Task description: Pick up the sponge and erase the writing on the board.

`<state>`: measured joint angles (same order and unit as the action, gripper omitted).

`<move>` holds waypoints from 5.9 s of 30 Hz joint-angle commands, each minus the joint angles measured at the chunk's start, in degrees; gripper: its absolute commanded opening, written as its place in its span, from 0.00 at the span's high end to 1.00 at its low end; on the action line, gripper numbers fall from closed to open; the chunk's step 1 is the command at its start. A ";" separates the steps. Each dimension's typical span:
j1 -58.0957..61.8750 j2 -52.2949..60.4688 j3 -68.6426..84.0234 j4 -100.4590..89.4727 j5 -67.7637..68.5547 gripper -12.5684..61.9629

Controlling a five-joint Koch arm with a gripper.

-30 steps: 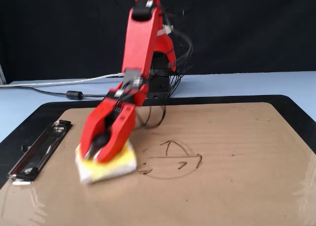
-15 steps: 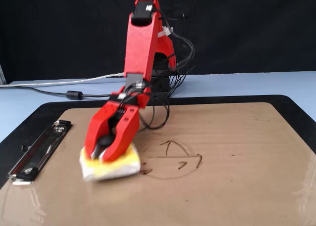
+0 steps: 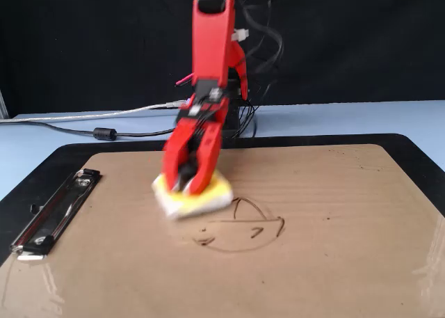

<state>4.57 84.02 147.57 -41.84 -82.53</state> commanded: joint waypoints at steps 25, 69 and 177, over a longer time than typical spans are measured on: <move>-4.39 -12.04 -14.50 -1.76 -2.55 0.94; -8.26 -19.42 -25.05 0.26 -3.34 0.94; -46.76 9.05 -1.23 6.06 -17.23 0.93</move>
<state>-38.32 90.18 146.78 -34.63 -92.81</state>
